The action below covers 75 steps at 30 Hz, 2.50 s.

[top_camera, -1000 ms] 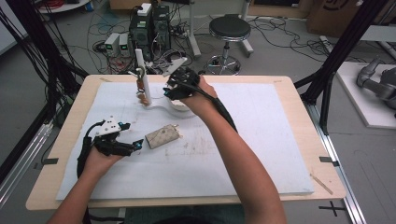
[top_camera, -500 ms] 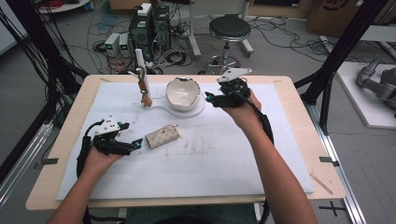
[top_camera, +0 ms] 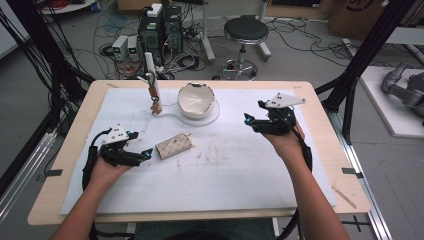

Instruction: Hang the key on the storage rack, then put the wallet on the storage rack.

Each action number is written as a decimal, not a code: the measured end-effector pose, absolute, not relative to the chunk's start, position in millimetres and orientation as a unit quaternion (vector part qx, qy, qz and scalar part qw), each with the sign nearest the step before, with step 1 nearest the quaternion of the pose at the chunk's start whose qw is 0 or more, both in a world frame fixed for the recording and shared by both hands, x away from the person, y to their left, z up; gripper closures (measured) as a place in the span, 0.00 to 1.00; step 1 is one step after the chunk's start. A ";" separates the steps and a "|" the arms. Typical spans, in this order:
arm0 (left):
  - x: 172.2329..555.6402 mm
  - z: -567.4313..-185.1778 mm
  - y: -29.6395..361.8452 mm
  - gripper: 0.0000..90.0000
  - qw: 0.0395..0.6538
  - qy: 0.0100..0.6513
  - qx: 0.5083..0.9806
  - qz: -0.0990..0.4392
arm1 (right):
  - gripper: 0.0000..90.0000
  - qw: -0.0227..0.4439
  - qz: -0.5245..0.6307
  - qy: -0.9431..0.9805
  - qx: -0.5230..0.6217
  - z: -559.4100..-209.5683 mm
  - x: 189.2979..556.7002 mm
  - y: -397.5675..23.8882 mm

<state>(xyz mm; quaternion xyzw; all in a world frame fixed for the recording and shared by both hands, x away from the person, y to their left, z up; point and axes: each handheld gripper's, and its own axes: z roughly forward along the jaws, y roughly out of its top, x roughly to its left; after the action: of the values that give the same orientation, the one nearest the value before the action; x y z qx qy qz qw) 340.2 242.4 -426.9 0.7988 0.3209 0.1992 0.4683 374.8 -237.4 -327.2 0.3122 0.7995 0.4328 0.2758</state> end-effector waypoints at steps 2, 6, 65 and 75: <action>339.9 -426.4 242.5 0.17 0.468 0.320 0.799 0.201 | 0.36 0.273 0.439 0.795 0.318 -333.9 369.6 -243.1; 339.2 -426.4 241.5 0.17 0.470 0.319 0.798 0.201 | 0.35 0.265 0.443 0.790 0.331 -348.9 361.8 -252.5; 356.1 -434.1 200.6 0.16 0.469 0.300 0.812 0.176 | 0.23 0.228 0.389 0.811 0.372 -409.3 358.8 -271.9; 375.8 -444.9 180.6 0.17 0.434 0.300 0.835 0.153 | 0.23 0.234 0.386 0.800 0.394 -412.9 342.8 -294.9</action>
<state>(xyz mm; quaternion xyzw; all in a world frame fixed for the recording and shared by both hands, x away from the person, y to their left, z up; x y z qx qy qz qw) 375.8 180.6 -444.9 0.8352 0.3004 0.1534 0.4344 342.8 -294.9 -412.9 0.3945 0.8003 0.3863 0.2339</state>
